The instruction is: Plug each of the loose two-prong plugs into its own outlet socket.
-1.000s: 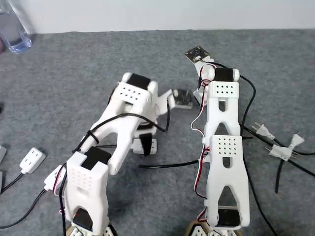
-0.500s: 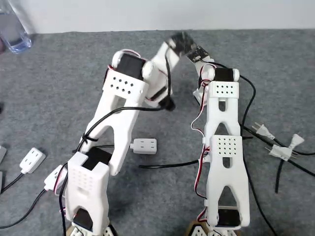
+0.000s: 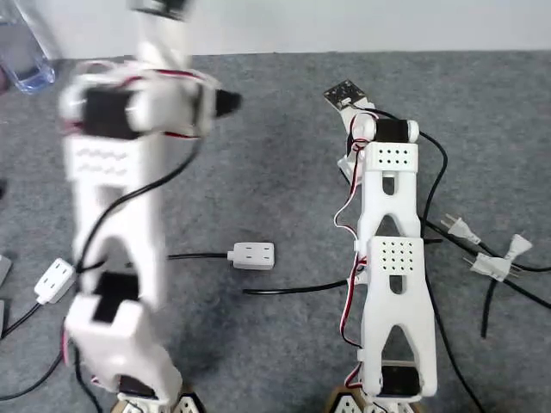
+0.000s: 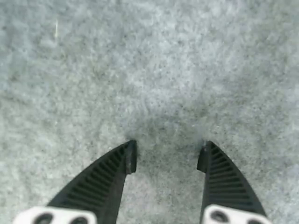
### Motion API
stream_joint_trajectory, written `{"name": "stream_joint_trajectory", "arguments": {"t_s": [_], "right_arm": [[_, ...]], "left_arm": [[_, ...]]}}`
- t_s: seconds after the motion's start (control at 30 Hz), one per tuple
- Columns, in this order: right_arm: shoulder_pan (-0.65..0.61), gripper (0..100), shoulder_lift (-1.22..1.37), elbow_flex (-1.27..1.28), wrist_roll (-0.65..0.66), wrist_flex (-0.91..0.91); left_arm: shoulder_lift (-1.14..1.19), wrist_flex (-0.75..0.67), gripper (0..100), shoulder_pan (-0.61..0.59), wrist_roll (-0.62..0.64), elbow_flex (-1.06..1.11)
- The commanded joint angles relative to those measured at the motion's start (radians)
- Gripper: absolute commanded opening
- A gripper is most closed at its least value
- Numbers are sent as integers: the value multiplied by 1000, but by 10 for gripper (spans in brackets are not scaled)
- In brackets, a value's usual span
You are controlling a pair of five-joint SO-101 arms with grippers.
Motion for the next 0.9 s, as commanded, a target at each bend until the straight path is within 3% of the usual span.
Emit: {"name": "stream_joint_trajectory", "arguments": {"t_s": [0.0, 0.23, 0.5, 0.87], "right_arm": [[21, 223, 5, -21, 9, -36], [22, 223, 5, -21, 6, -36], [22, 223, 5, -21, 8, -36], [21, 223, 5, -21, 6, -36]], "left_arm": [[-166, -57, 313, -89, 14, -42], [-293, -95, 313, -198, 17, -42], [-462, 48, 313, -169, 72, -8], [-861, 38, 313, -206, 72, 638]]}}
